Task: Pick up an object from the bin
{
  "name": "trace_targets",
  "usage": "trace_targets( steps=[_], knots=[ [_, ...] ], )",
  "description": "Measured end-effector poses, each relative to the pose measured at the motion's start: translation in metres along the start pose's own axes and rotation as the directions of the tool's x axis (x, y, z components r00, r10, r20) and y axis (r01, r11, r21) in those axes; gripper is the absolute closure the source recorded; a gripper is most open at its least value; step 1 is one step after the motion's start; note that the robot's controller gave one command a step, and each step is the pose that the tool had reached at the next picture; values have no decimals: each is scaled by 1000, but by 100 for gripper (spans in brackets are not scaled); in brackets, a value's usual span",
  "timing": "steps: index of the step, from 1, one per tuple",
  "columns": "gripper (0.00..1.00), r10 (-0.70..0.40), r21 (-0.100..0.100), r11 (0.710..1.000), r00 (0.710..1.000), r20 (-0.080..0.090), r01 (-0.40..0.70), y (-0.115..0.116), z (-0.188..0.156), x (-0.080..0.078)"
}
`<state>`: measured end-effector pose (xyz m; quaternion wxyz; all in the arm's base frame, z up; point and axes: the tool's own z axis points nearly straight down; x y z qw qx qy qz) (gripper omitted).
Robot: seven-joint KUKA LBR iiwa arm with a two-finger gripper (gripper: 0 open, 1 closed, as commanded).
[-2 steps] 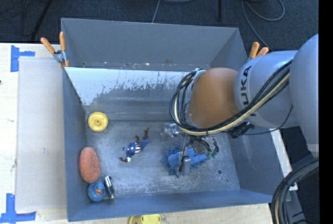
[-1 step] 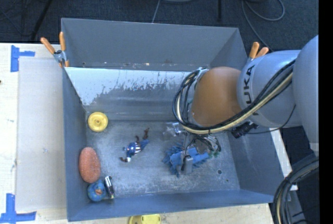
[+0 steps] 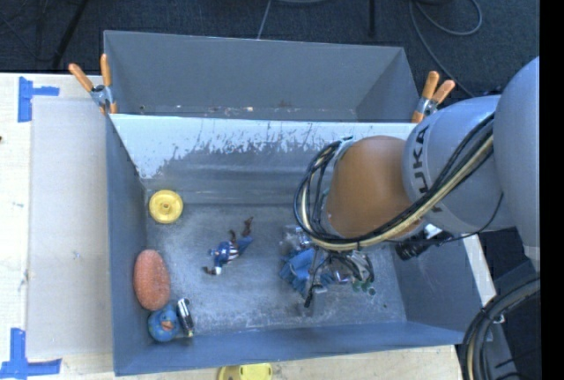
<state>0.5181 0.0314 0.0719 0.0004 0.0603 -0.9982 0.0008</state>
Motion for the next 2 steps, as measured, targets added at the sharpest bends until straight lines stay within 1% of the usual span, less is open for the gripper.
trace_targets(
  steps=[1, 2],
  knots=[
    [0, -61, -5, 998, 998, 1, 61, -37, 2, -11],
    [100, 8, -2, 1000, 1000, 2, -8, -80, -2, -23]
  ],
)
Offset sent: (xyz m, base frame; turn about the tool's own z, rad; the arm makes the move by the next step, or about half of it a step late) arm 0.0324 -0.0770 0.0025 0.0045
